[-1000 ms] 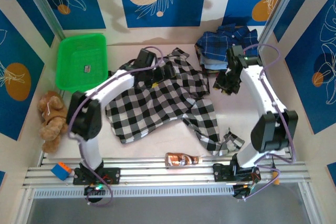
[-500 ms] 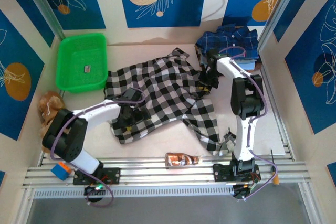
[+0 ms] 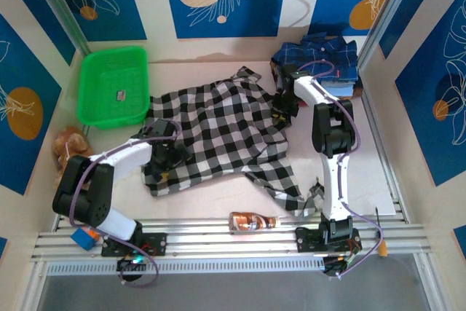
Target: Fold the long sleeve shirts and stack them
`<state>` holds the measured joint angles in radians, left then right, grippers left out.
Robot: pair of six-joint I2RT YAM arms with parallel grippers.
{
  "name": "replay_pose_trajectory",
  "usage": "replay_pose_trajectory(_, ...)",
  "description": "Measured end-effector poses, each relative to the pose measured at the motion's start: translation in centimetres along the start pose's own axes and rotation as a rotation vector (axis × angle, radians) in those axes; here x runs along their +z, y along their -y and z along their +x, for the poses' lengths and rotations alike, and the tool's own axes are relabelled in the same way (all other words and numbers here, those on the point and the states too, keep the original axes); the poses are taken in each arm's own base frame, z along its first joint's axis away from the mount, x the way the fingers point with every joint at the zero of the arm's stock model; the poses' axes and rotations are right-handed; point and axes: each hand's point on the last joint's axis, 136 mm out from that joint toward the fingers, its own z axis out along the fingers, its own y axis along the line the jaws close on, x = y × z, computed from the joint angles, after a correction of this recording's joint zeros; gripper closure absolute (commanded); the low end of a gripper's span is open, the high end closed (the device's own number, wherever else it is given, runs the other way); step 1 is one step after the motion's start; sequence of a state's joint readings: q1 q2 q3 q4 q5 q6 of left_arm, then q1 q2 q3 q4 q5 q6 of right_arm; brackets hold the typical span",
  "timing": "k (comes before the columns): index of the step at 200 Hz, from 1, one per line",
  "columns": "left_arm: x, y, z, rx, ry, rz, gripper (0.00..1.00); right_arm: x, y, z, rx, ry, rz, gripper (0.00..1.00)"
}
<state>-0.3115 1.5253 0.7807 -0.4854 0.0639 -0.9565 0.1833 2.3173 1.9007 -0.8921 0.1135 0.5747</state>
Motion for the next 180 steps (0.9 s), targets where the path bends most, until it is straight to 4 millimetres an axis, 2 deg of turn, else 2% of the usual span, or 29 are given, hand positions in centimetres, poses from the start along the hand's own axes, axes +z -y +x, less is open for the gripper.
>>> replay_pose_trajectory(38, -0.2, 0.1, -1.9, 0.047, 0.041, -0.038, 0.0, 0.3, -0.6, -1.9, 0.009, 0.034, 0.0, 0.79)
replay_pose_trajectory(74, -0.7, 1.1, -2.8, 0.076, 0.057, -0.019, 0.0, 0.0, -1.6, -2.1, -0.016, 0.037, -0.061, 0.63)
replay_pose_trajectory(95, -2.2, 2.3, -2.8, 0.073, 0.07, 0.05, 0.0, -1.1, -2.1, -1.3, -0.054, 0.037, -0.11, 0.54)
replay_pose_trajectory(113, -5.4, 3.9, -3.1, 0.06, 0.116, 0.151, 0.0, -3.9, -2.5, -0.1, -0.089, 0.049, -0.155, 0.5)
replay_pose_trajectory(141, -11.6, 5.5, -3.2, 0.054, 0.209, 0.293, 0.0, -11.0, -3.2, 2.2, -0.145, 0.116, -0.242, 0.45)
replay_pose_trajectory(151, -13.6, 5.3, -2.8, 0.054, 0.23, 0.313, 0.0, -13.5, -3.1, 3.7, -0.16, 0.137, -0.268, 0.44)
replay_pose_trajectory(161, -14.9, 4.6, -2.3, 0.05, 0.234, 0.315, 0.0, -15.2, -2.6, 5.3, -0.174, 0.142, -0.285, 0.43)
replay_pose_trajectory(171, -15.7, 3.4, -1.5, 0.038, 0.228, 0.302, 0.0, -16.1, -1.9, 7.3, -0.177, 0.126, -0.294, 0.42)
replay_pose_trajectory(180, -16.1, 2.1, -0.8, 0.022, 0.213, 0.278, 0.0, -16.0, -1.1, 9.0, -0.175, 0.098, -0.294, 0.42)
